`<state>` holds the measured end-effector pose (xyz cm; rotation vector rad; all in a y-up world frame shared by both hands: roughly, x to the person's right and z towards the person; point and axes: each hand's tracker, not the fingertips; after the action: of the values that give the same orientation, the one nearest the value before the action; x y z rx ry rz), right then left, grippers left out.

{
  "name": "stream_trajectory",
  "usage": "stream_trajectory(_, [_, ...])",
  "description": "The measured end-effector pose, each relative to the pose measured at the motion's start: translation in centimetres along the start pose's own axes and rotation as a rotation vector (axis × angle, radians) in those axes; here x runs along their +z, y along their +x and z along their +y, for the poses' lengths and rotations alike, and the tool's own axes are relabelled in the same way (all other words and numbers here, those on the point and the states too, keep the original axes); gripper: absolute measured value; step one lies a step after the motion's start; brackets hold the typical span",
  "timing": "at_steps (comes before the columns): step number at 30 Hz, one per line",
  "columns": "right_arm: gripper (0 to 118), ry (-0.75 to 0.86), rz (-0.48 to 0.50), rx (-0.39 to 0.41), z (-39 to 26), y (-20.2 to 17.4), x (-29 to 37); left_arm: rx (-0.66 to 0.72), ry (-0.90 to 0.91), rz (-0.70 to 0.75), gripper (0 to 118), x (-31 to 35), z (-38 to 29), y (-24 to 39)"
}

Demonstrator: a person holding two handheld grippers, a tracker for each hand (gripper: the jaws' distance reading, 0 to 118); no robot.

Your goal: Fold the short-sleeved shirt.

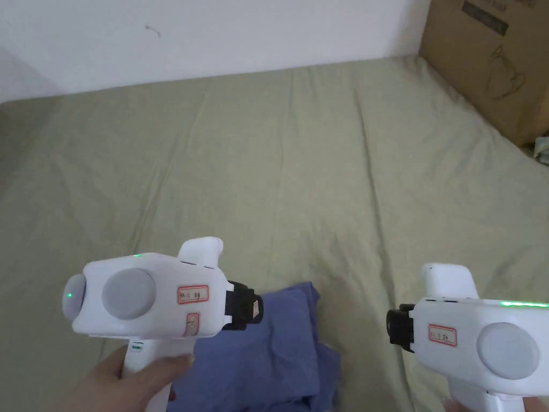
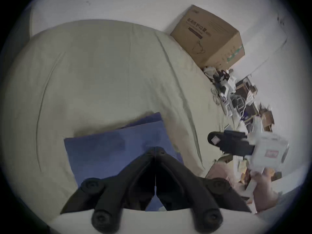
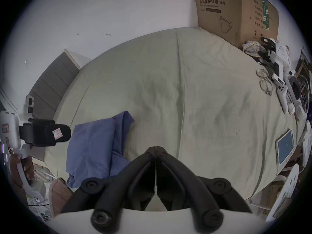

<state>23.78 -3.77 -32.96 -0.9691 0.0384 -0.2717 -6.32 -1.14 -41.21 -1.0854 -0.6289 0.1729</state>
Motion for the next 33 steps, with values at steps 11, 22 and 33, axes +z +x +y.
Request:
stream_trajectory(11, [2,-0.006,-0.011,-0.012,-0.1,0.8,0.0,-0.059,-0.248,-0.001,0,-11.9,-2.0,4.9])
stream_trajectory(22, [2,0.023,-0.018,-0.050,0.1,2.5,2.2,0.041,-0.020,-0.096,0,-4.1,-2.1,3.0])
stream_trajectory(33, [2,-0.058,0.181,0.114,1.8,-6.0,0.4,0.191,0.231,0.242,0,9.1,-6.9,-6.7])
